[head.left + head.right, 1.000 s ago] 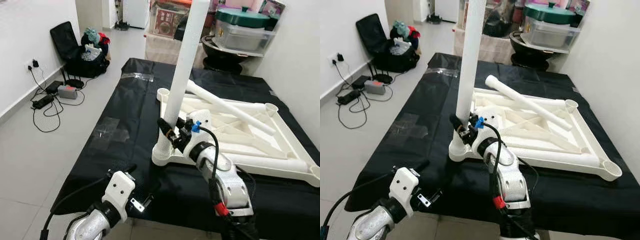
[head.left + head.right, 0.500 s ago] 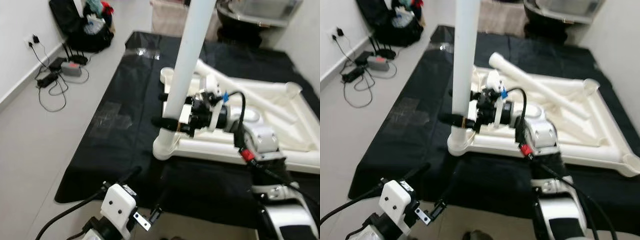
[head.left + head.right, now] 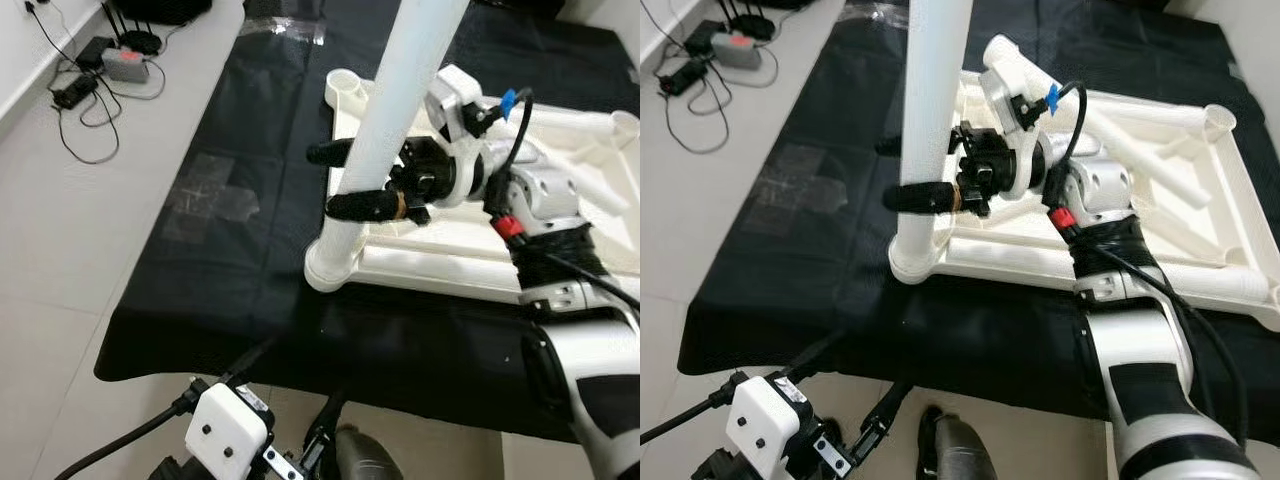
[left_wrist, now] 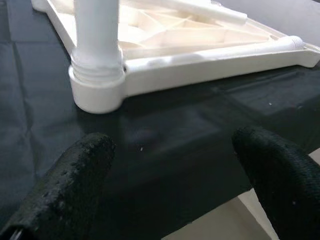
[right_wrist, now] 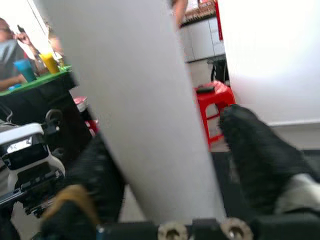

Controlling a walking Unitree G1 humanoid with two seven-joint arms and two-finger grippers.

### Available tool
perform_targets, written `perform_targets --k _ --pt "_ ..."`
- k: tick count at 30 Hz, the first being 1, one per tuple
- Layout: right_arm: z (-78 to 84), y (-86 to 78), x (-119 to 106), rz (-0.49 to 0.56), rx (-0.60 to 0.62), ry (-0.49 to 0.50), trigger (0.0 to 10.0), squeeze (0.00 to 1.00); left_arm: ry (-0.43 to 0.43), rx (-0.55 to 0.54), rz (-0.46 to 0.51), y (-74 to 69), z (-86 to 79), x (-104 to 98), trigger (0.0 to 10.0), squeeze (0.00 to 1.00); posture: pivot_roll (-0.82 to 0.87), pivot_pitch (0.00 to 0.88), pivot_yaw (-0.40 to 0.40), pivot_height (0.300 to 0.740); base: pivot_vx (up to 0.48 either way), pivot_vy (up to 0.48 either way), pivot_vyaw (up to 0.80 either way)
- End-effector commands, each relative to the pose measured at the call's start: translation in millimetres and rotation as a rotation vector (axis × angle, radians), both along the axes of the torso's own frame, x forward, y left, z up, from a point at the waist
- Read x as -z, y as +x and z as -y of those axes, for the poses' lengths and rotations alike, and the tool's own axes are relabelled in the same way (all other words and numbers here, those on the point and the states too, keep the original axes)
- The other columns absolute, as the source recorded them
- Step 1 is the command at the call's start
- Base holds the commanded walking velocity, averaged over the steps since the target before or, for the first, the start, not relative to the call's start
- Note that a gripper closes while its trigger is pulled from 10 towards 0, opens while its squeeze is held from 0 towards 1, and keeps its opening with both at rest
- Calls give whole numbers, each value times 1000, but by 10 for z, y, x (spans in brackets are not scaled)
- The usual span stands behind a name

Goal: Building children table

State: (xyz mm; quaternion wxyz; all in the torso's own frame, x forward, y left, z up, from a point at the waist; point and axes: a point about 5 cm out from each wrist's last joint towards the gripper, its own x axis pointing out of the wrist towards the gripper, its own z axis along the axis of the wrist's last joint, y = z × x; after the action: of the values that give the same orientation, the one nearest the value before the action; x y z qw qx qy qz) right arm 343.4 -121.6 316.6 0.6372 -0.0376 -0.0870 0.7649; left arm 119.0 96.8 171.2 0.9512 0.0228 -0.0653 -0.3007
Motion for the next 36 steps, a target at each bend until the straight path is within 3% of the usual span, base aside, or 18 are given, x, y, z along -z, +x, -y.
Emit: perform_targets --k 1,8,10,12,14,15,16,17,18,19,20,21,22,25,30,31,35,36 --pt "14 -1 -3 6 -12 11 0 0 7 3 -32 -37 -6 6 8039 0 151 370 -114 740 0 0 0" --pt "195 -31 45 4 39 36 0 0 12 -1 -40 31 -30 56 8118 0 124 329 -118 740 0 0 0" --pt "323 -147 186 -16 181 71 0 0 15 -5 -44 122 -34 136 8235 0 89 243 -144 740 0 0 0" --pt "323 -147 186 -16 181 71 0 0 15 -5 -44 122 -34 136 8235 0 89 243 -144 740 0 0 0" --pt "356 -196 247 -39 260 86 0 0 17 -7 -47 160 -35 169 8235 0 89 243 -144 740 0 0 0" --pt "352 -270 399 -65 415 100 0 0 20 -10 -53 229 -40 233 8275 0 74 178 -159 740 0 0 0" --pt "290 -281 869 -118 928 -11 0 0 29 -13 -61 310 -59 322 8353 0 40 118 -173 740 0 0 0" --pt "290 -281 869 -118 928 -11 0 0 29 -13 -61 310 -59 322 8353 0 40 118 -173 740 0 0 0" --pt "158 -553 1412 -278 1198 -87 0 0 40 -19 -69 425 -75 429 8196 0 -15 33 -176 740 0 0 0" --pt "68 -782 1659 -306 1356 -155 0 0 51 -22 -74 531 -78 510 8039 0 -18 7 -178 740 0 0 0" --pt "-64 -872 1775 -336 1358 -181 0 0 57 -25 -75 617 -79 562 8039 0 -22 0 -181 740 0 0 0" --pt "-64 -872 1775 -336 1358 -181 0 0 57 -25 -75 617 -79 562 8039 0 -22 0 -181 740 0 0 0" --pt "-107 -768 1792 -307 1312 -174 0 0 61 -28 -74 703 -71 604 7922 0 -17 0 -174 740 0 0 0" --pt "-5 -427 1709 -238 1337 -150 0 0 66 -48 -69 856 -68 670 7765 0 6 0 -191 740 0 0 0" --pt "-33 -375 1620 -214 1323 -150 0 0 61 -61 -58 909 -60 688 7412 0 5 0 -195 740 0 0 0" --pt "-53 -362 1569 -200 1299 -129 10000 0 60 -60 -55 899 -50 682 7255 0 3 0 -191 740 0 0 0" --pt "-121 -395 1437 -157 1267 -78 10000 0 54 -54 -41 870 -39 675 7294 0 0 0 -183 740 0 0 0" --pt "-141 -409 1388 -145 1194 -50 10000 239 49 -49 -36 835 -31 662 7294 0 1 0 -174 740 0 0 0"
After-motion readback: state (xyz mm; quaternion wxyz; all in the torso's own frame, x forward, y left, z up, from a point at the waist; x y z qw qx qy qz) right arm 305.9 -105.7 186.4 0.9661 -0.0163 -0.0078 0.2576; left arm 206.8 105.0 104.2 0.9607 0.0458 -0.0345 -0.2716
